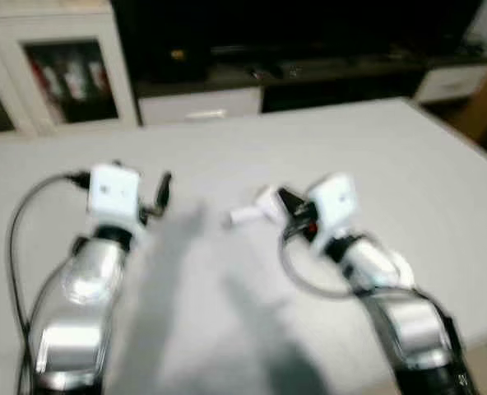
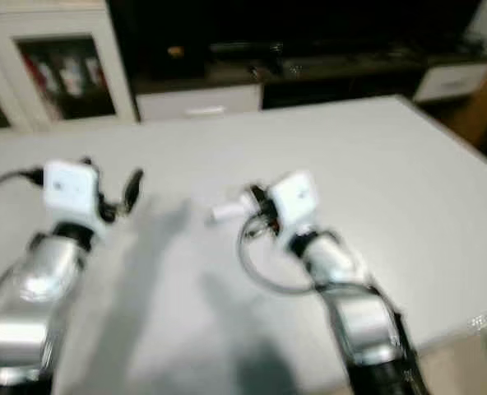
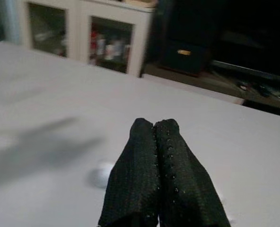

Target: Picking trash to rubbish bin

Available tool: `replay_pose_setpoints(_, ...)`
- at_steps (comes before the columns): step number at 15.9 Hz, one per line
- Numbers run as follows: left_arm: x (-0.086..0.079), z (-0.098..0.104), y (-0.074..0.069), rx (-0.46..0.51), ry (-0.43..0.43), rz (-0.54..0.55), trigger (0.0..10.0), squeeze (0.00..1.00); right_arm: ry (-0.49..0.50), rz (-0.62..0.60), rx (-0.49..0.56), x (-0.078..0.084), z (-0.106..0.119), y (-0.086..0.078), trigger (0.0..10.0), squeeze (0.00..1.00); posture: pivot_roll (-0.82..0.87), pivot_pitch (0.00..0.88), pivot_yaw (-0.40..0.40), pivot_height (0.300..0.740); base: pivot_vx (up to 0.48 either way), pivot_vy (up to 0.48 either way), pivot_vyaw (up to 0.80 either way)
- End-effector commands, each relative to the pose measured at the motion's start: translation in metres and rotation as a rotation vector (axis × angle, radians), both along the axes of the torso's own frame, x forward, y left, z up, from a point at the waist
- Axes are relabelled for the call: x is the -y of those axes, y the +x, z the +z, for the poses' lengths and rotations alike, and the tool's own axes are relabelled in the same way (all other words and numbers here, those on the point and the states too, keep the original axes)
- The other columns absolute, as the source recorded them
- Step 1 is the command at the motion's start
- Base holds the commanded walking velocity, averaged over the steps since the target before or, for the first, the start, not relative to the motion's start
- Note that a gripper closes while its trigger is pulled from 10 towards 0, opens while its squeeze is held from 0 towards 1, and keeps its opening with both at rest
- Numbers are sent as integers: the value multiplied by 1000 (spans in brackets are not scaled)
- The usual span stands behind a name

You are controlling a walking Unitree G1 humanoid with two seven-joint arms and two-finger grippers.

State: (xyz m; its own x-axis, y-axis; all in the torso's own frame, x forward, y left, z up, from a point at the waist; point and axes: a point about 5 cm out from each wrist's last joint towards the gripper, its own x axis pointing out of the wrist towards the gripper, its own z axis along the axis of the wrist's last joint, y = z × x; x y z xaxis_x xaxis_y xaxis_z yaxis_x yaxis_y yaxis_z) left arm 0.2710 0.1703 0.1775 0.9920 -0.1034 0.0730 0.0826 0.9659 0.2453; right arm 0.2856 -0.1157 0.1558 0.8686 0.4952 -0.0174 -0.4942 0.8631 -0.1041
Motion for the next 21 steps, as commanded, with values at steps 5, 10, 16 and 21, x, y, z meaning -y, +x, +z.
replay_pose_setpoints(5,6,2,2,-22,-1,-42,10000,0,40,-81,-20,17,13,28,10000,0,25,0,-26,740,57,0,0)
replay_pose_setpoints(10,25,2,2,-88,76,-246,10000,0,-76,-107,-265,25,-8,69,10000,1000,32,0,-4,740,0,0,0)
replay_pose_setpoints(16,27,4,8,-109,92,-293,10000,0,-22,-122,-338,31,-9,98,10000,1000,43,0,-1,740,0,0,0)
replay_pose_setpoints(21,28,5,6,-118,103,-311,10000,0,-19,-124,-421,30,-22,104,10000,1000,72,0,-9,740,0,0,0)
